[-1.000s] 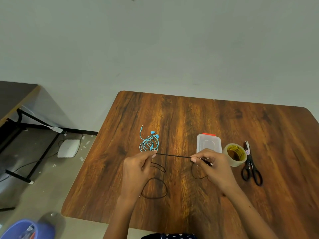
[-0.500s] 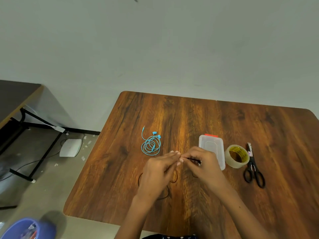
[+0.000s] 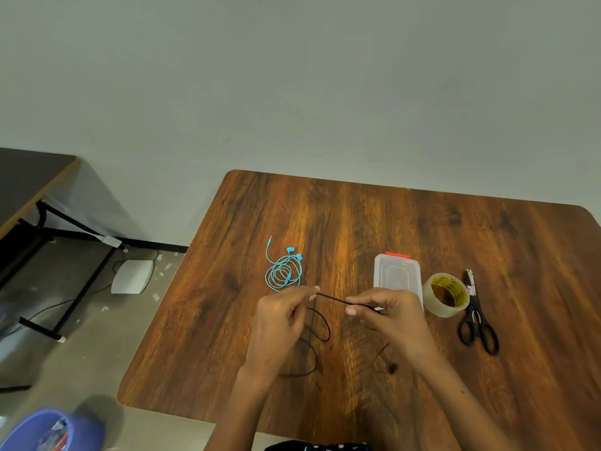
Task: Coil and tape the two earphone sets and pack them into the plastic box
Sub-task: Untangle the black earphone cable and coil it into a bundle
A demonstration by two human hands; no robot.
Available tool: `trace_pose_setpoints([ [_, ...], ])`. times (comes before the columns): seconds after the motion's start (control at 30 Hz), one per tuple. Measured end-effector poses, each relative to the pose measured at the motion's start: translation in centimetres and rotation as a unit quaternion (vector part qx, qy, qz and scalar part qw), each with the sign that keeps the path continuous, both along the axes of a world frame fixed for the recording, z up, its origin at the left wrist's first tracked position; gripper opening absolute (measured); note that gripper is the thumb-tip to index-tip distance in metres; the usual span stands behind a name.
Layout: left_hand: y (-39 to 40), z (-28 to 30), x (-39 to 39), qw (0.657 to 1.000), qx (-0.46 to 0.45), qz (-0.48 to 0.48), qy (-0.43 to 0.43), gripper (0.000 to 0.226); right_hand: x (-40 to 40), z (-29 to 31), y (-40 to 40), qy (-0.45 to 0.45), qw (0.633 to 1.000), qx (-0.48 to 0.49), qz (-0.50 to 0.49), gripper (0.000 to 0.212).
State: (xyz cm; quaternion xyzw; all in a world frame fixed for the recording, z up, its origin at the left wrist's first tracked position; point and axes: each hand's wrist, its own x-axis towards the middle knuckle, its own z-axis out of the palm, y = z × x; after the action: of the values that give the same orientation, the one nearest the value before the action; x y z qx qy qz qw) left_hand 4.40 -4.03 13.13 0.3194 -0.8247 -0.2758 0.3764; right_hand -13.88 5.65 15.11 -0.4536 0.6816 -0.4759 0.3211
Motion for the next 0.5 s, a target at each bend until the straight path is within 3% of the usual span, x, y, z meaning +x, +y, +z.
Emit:
trace_pose_setpoints([
  [0.17,-0.9,0.1,1.3,0.999,0.012,0.041,0.018,0.026,-1.0,0.1,0.5,-0.042,0.998,-0.006,-0.038,0.013],
  [0.5,-1.0,-0.3,1.8,0.998,0.028,0.045,0.031,0.027,-0.4,-0.6,-0.2,0.066,0.997,0.003,-0.025,0.007],
])
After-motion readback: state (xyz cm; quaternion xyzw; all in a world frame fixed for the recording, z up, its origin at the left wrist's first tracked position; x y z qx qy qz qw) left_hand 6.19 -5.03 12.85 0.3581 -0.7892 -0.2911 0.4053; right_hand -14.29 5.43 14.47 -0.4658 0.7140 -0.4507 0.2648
